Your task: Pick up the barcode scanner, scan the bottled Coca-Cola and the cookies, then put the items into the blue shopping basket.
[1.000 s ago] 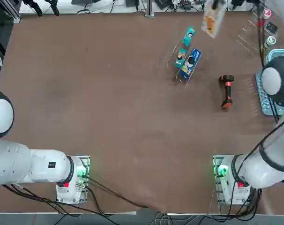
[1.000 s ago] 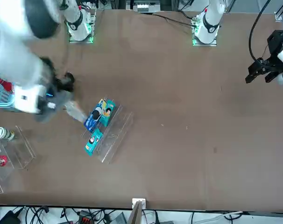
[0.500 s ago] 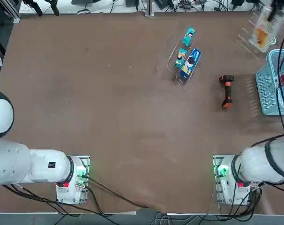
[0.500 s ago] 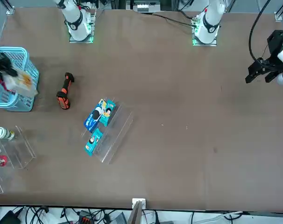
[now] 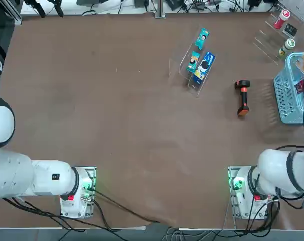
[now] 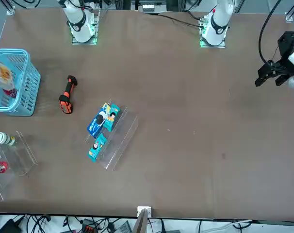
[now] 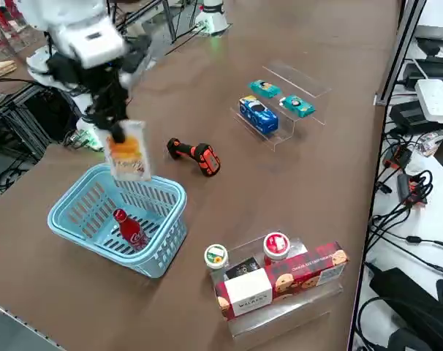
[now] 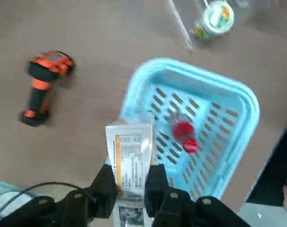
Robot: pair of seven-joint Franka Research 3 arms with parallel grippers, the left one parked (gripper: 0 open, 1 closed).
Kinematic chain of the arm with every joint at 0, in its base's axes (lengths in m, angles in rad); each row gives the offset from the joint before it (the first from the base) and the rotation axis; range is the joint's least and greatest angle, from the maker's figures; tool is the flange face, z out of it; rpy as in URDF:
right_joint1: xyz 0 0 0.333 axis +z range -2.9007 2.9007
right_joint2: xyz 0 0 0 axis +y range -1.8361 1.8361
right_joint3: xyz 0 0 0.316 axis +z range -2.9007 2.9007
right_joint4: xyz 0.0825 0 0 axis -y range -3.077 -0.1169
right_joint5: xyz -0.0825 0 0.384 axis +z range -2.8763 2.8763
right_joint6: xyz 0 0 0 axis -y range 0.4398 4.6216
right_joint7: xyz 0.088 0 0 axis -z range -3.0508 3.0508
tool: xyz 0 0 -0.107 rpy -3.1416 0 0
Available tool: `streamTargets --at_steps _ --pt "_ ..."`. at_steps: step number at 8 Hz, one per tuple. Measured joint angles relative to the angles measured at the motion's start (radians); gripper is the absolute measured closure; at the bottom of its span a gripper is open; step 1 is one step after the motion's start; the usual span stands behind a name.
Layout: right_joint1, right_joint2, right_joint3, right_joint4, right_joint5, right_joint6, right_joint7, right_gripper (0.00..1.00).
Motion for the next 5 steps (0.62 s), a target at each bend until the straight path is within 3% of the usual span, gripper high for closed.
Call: streamTargets --at_steps 2,5 --pt "-0.084 -0.037 0.001 -0.157 0.000 0.158 -0.025 0.67" --pt "-0.114 -0.023 -0.001 -0.276 0.001 0.277 -0.030 0.67"
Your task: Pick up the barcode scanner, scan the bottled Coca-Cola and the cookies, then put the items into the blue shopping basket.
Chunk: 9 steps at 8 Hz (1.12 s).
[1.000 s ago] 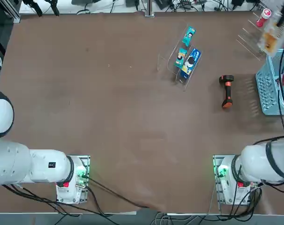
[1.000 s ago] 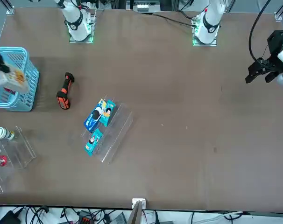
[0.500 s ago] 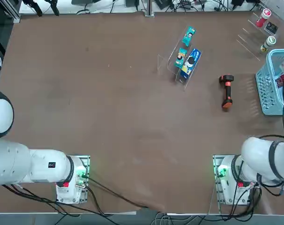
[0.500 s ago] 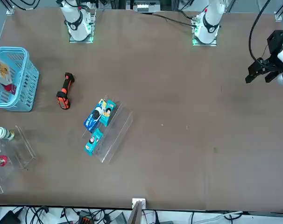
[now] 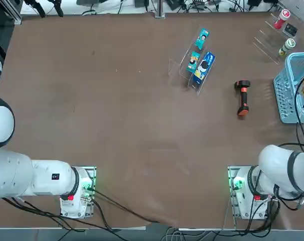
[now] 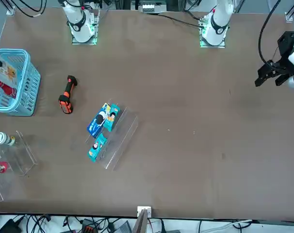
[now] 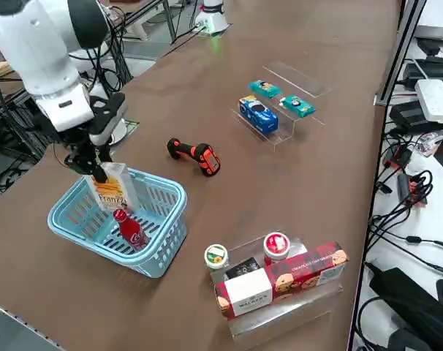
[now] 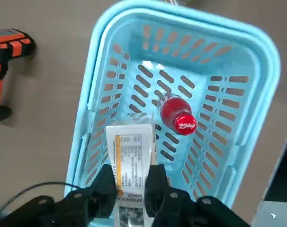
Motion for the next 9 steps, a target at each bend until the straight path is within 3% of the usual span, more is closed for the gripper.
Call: streamTargets --at_steps 3,6,9 --pt "-0.001 0.075 0.000 -0.015 0.000 0.062 -0.001 0.56" --pt "0.000 0.087 0.007 -0.002 0.000 0.070 -0.003 0.01" --pt "0.080 0.060 0.020 0.119 0.002 -0.064 -0.009 0.00"
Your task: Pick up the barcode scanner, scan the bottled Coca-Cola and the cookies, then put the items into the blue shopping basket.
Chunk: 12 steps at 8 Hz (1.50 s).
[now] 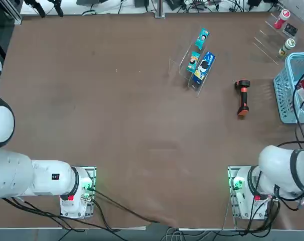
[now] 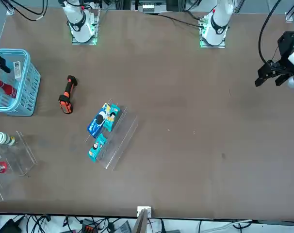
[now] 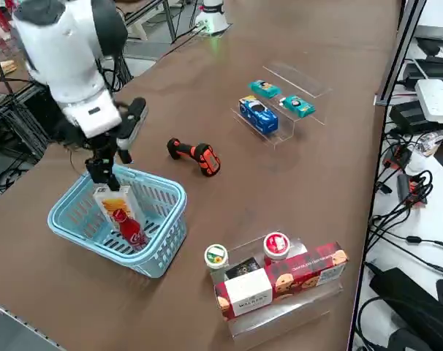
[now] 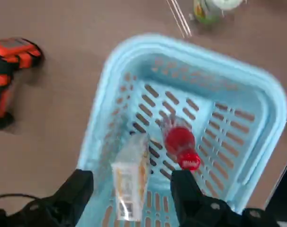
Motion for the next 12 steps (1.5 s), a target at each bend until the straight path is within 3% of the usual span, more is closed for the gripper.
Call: streamTargets --at_steps 2,4,8,10,12 --pt "0.147 -0.020 0.008 0.163 0.003 -0.159 0.005 0.00" --pt "0.323 -0.059 0.014 0.238 0.007 -0.211 0.099 0.00" --pt "0.660 -0.097 0.019 0.376 0.005 -0.437 0.637 0.00" --pt "0.703 -0.060 0.017 0.435 0.003 -0.469 0.761 0.00" --pt "0.701 0.035 -0.001 0.500 0.003 -0.468 0.851 0.00"
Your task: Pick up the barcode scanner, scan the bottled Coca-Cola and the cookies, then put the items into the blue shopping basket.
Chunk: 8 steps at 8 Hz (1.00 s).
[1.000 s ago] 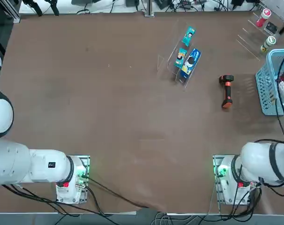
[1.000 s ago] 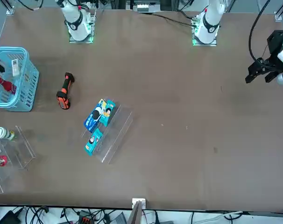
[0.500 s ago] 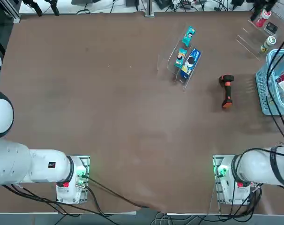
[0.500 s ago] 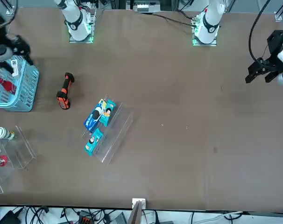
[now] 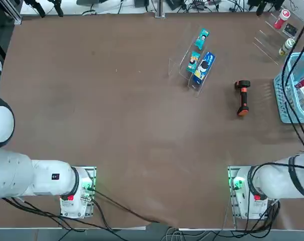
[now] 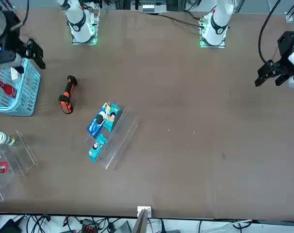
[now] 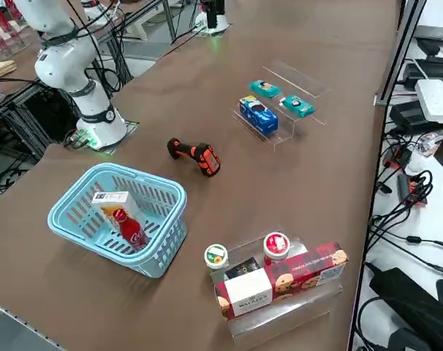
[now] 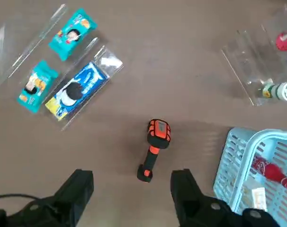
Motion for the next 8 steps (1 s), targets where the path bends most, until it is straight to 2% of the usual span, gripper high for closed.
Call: streamTargets --at_steps 1,2,4,5,6,8 --pt "-0.002 0.036 -0.002 0.022 0.000 0.000 0.042 0.00" --pt "-0.022 0.052 0.016 0.033 0.000 0.000 0.082 0.00" --pt "-0.133 0.052 0.158 0.038 0.001 -0.004 0.133 0.00" --pt "-0.155 0.047 0.198 0.036 0.002 -0.013 0.145 0.00" --pt "-0.160 0.040 0.210 0.028 0.006 -0.019 0.148 0.00" --pt "-0.175 0.031 0.210 0.003 0.018 -0.018 0.148 0.00"
